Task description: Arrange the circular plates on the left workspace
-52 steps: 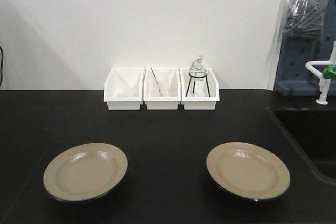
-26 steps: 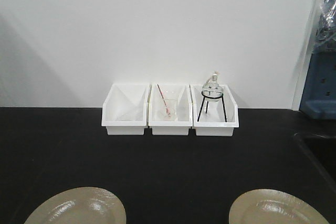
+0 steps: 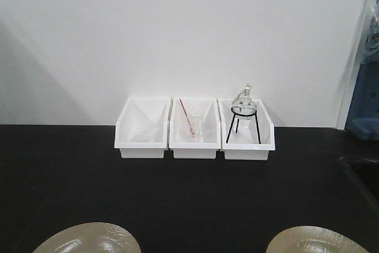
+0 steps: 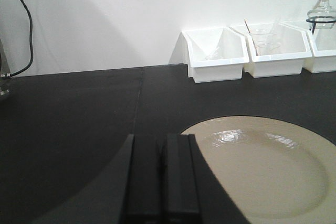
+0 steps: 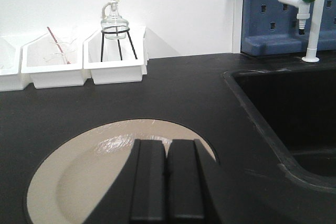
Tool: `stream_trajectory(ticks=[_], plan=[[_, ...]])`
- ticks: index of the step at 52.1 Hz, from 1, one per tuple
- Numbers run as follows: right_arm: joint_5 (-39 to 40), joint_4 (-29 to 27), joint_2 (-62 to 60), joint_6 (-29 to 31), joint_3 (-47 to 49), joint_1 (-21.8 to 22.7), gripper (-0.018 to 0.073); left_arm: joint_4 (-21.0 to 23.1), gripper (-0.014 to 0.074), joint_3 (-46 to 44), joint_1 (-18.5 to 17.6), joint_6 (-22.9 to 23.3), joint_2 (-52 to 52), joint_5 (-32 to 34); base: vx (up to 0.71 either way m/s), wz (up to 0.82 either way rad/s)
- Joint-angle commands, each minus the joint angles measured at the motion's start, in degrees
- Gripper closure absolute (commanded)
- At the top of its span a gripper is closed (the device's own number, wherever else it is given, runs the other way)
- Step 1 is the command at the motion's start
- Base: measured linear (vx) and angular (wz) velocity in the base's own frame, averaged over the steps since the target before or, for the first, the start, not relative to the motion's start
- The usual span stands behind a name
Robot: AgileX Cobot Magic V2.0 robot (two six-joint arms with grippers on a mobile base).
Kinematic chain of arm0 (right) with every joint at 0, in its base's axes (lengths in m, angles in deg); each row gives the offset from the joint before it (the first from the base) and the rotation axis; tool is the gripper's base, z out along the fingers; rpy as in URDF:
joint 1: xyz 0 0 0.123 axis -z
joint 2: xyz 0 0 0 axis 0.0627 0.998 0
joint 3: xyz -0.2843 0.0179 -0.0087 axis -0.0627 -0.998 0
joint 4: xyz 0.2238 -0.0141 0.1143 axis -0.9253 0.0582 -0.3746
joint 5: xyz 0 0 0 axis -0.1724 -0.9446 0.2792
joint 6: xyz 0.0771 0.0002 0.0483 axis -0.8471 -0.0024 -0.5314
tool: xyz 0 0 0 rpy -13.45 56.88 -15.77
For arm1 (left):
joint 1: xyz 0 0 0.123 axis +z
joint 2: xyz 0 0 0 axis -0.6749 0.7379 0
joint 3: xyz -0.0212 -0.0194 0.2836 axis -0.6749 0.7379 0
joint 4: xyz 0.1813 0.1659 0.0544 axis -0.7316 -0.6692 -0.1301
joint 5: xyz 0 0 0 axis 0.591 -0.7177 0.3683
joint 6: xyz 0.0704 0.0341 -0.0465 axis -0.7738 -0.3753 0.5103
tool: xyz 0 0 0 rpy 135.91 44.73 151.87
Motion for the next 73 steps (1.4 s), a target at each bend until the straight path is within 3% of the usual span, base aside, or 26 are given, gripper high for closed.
stream_trajectory(ticks=[1,28,33,38,42,46,51,61,73], plan=[[4.54,0.23,-0.79,0.4,-1.16,0.2,0.056,0.19,0.0603,1.13,0.15,0.54,-0.87,4.6,0.0,-0.01],[4.54,0.23,-0.79,0.4,-1.16,0.2,0.056,0.19,0.0603,1.13,0.15,0.54,-0.87,5.35,0.0,0.0],[5.4,0.32,-0.79,0.4,-1.16,0.2,0.056,0.2,0.0603,0.75,0.2,0.4,-0.87,10.92,0.0,0.0],[12.75,1.0,-0.79,0.41,-0.11,0.34,0.056,1.28,0.0603,-0.34,0.2,2.02,-0.87,19.17,0.0,0.0],[14.28,0.95,-0.27,0.47,3.34,0.34,0.056,2.78,0.0603,-3.89,0.2,3.5,-0.48,18.26,0.0,0.0],[11.93,2.32,3.51,1.73,11.51,0.34,0.056,2.59,0.0603,-12.76,0.2,3.34,4.04,10.46,0.0,0.0],[10.34,4.75,13.45,4.99,20.5,0.34,0.056,1.91,0.0603,-21.68,0.2,3.34,13.86,5.31,0.0,-0.01],[7.45,4.77,33.59,5.36,32.96,0.34,0.056,2.14,0.0603,-34.93,0.2,3.91,36.93,4.61,0.0,0.0],[9.08,4.77,44.38,5.36,35.84,0.34,0.056,2.14,0.0598,-40.98,0.2,3.91,49.87,1.34,0.0,0.0]])
